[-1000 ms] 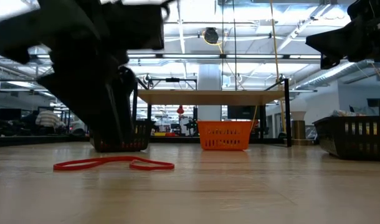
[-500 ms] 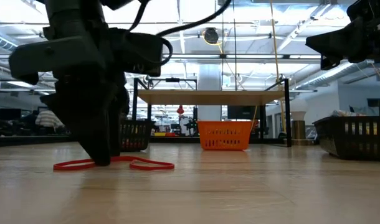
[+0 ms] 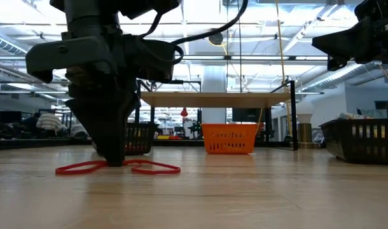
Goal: Pick & Place Office Desk Supplies
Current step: Put the red rubberband into the left black bin
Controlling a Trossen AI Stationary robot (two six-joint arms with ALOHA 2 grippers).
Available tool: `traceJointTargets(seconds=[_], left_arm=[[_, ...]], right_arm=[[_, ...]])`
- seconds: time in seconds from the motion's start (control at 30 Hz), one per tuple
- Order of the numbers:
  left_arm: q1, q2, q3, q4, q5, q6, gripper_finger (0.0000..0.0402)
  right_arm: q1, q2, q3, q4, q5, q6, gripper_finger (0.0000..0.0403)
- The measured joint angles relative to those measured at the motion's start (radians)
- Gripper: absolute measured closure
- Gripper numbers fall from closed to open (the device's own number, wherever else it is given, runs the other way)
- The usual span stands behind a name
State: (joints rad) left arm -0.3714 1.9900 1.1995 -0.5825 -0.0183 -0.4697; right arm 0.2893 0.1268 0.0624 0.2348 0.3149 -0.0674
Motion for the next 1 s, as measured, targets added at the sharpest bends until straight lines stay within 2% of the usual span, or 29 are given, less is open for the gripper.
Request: traceJointTargets(seconds=[0.17,0.27,0.33,0.5,0.63,0.83,1.0], left_arm=[[-0.012,-0.043,0.004,0.003,-0.014,0.034,0.0398],[-0.032,-0.122,-0.005,0.019,-0.034,0.069,0.0398],[-0.051,-0.22,-0.003,0.052,-0.072,0.105,0.04],[-0.101,-0.455,-0.031,0.051,-0.225,0.177,0.04],[-0.157,-0.653,-0.073,0.072,-0.396,0.205,0.04],[-0.251,-0.931,-0.226,0.061,-0.62,0.167,0.0401],[-0.304,-1.154,-0.367,0.061,-0.738,0.12,0.0401]], right_arm=[[0.0,0.0,0.0,0.0,-0.001,0.002,0.0399],[0.0,0.0,0.0,-0.001,-0.002,0.002,0.0399],[0.0,0.0,0.0,0.0,-0.002,0.002,0.0399],[0.0,0.0,0.0,-0.001,-0.002,0.0,0.0399],[0.0,0.0,0.0,-0.002,-0.002,0.002,0.0399],[0.0,0.0,0.0,-0.005,-0.002,0.0,0.0399],[0.0,0.0,0.0,-0.003,-0.002,-0.001,0.0399]])
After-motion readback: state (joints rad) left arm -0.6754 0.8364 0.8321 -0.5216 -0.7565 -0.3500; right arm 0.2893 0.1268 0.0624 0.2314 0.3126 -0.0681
